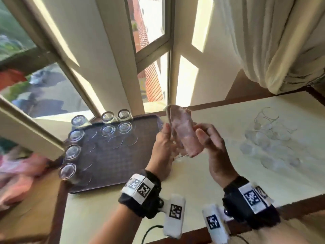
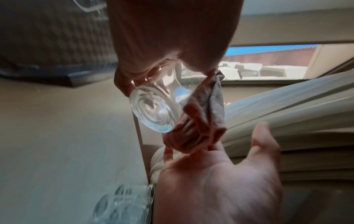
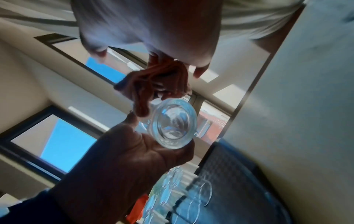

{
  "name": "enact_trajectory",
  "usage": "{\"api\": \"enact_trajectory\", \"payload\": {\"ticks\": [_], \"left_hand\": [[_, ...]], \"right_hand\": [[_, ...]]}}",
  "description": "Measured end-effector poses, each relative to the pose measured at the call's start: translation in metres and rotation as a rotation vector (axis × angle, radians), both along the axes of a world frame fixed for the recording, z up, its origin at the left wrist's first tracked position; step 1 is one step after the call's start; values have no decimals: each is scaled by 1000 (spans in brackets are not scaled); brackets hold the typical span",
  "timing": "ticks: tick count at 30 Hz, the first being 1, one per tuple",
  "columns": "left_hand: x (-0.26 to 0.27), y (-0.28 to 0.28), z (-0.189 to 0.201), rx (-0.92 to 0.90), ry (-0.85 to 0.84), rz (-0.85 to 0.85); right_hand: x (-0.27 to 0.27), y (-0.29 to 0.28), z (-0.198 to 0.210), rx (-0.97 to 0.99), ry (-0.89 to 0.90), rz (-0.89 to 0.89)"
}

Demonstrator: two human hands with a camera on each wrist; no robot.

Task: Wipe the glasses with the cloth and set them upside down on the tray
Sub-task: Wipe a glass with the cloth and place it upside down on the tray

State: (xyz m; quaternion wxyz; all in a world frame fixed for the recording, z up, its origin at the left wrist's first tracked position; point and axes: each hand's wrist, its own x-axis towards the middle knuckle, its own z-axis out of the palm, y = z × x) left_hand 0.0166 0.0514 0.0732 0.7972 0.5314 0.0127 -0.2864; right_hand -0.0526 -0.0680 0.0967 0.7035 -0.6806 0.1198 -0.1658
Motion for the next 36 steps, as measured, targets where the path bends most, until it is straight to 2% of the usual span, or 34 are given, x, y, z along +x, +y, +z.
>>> {"api": "enact_trajectory", "payload": {"ticks": [2, 5, 11, 13, 14, 17, 19, 21, 22, 24, 28, 30, 32, 35, 36], "left_hand": [[3, 21, 4, 30, -26, 103], [9, 45, -2, 104, -79, 138], [22, 79, -1, 143, -111, 257], [27, 85, 0, 161, -123, 293], [29, 87, 1, 177, -117, 298], [32, 94, 4, 180, -139, 221], [31, 97, 9, 107, -131, 156], [31, 100, 16, 20, -57, 104], [32, 101, 20, 11, -42, 84], [34, 100, 26, 93, -101, 55], [30, 86, 25, 248, -208, 206], [23, 75, 14, 272, -203, 255], [19, 73, 11, 185, -195, 255], [21, 82, 12, 30, -123, 162], [22, 85, 13, 32, -125, 115]], "right_hand": [[17, 21, 0, -123, 40, -6], [39, 46, -1, -394, 64, -25], [61, 86, -10, -421, 14, 216], [64, 97, -15, -327, -35, 266], [65, 101, -15, -213, -42, 291], [68, 107, -8, 322, 67, 405], [68, 106, -4, 627, 190, 428], [67, 103, -3, 874, 273, 446], [67, 101, -1, 931, 278, 457], [71, 97, -5, 841, 231, 393], [80, 97, -12, 167, 58, 221], [79, 101, -13, 46, 10, 214], [77, 102, -7, 210, 7, 246], [71, 93, -1, 568, 136, 379], [70, 89, 1, 624, 174, 409]]}}
